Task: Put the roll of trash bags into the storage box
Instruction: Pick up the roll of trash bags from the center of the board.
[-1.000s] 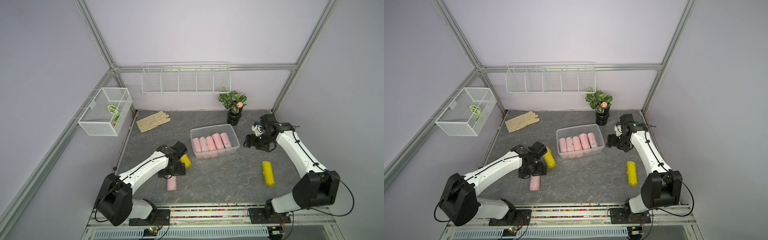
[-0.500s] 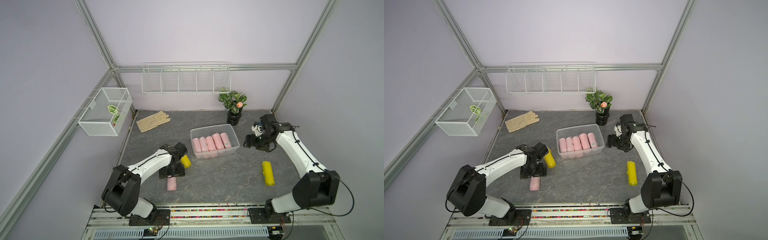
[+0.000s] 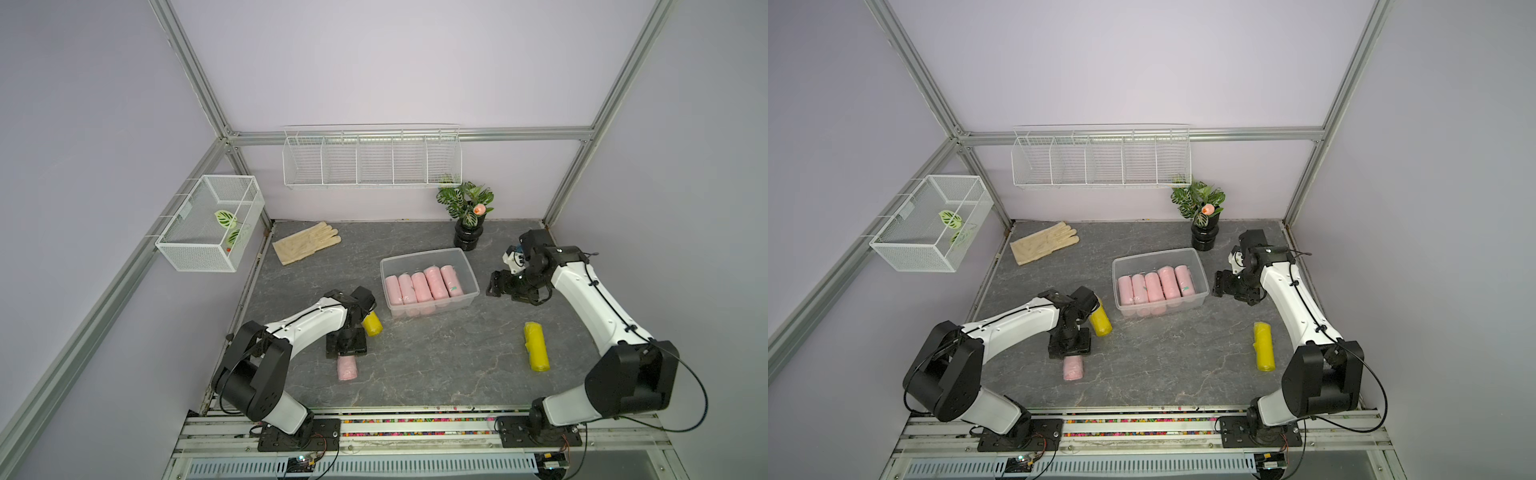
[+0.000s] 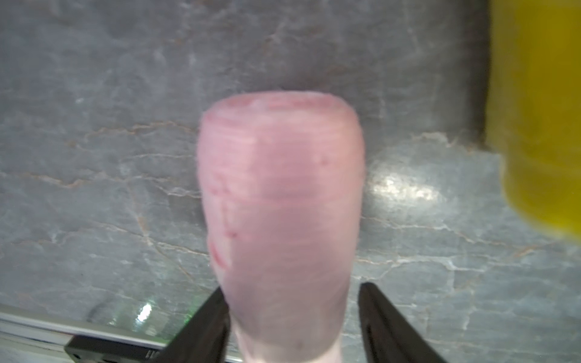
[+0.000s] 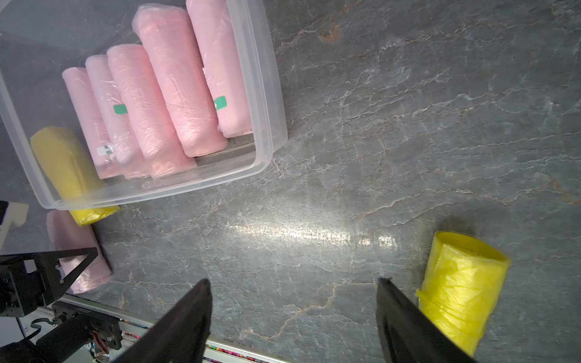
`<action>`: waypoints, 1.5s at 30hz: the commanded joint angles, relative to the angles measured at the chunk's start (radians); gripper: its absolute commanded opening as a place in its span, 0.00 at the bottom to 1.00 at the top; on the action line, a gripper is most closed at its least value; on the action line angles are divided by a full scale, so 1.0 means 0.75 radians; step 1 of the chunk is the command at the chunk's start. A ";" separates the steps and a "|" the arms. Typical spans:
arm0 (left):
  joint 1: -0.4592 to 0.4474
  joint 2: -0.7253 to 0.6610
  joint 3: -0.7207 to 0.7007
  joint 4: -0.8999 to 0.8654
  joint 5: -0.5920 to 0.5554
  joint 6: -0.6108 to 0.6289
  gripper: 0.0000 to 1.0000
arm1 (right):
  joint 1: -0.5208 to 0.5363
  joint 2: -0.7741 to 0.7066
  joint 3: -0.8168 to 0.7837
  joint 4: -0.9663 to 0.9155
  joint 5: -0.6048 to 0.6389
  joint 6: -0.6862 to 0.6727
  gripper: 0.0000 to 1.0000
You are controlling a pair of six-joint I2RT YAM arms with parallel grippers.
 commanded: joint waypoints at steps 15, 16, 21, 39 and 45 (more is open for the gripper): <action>0.007 0.014 -0.079 0.133 0.072 -0.039 0.52 | -0.008 -0.024 -0.024 -0.002 0.016 -0.018 0.83; 0.005 0.001 -0.084 0.138 0.071 -0.044 0.50 | -0.008 -0.024 -0.022 -0.003 0.016 -0.018 0.83; 0.007 -0.081 -0.098 0.151 0.060 -0.071 0.42 | -0.008 -0.021 -0.023 -0.002 0.016 -0.018 0.83; 0.007 -0.286 0.316 0.051 0.068 -0.005 0.40 | -0.007 -0.017 -0.013 -0.005 0.026 -0.012 0.83; 0.007 -0.193 0.525 0.222 0.194 0.059 0.42 | -0.008 -0.017 -0.004 -0.007 0.022 -0.004 0.83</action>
